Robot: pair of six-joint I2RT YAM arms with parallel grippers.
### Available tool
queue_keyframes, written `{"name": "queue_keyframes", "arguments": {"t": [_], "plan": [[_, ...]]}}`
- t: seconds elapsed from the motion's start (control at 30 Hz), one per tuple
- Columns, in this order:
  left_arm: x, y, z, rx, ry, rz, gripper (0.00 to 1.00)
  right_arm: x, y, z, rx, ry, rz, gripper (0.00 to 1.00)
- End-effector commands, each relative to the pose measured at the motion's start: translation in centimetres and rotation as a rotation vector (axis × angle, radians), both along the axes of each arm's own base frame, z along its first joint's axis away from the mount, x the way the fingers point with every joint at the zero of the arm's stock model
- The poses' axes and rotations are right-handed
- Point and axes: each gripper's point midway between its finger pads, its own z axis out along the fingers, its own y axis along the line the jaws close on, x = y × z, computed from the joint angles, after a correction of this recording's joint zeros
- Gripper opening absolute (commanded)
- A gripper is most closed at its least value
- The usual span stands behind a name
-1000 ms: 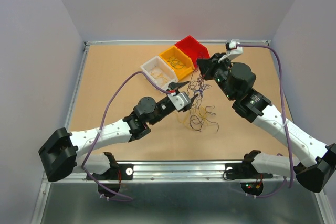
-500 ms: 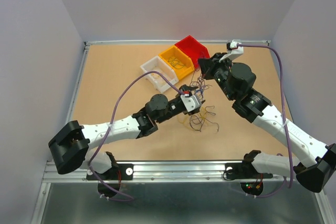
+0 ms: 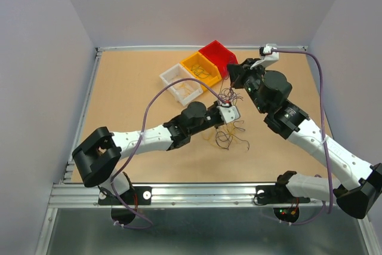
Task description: Untangle the cables
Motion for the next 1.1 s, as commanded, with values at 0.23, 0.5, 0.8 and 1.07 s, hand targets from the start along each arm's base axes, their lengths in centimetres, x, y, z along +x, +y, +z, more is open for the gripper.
{"name": "queue_keyframes", "arguments": {"t": [0.23, 0.5, 0.8, 1.07], "plan": [[-7.9, -0.1, -7.2, 0.174, -0.01, -0.321, 0.0, -1.8, -6.4, 16.2, 0.128, -0.304, -0.229, 0.01], [-13.6, -1.4, -12.4, 0.343, -0.003, -0.48, 0.0, -2.2, -7.7, 19.3, 0.136, -0.353, -0.281, 0.01], [-17.1, -0.8, -17.6, 0.516, 0.058, -0.625, 0.0, -2.4, -8.6, 24.7, 0.154, -0.443, -0.33, 0.01], [-18.0, -0.9, -18.7, 0.546, 0.056, -0.652, 0.0, -4.0, -10.1, 33.1, 0.219, -0.617, -0.376, 0.01]]}}
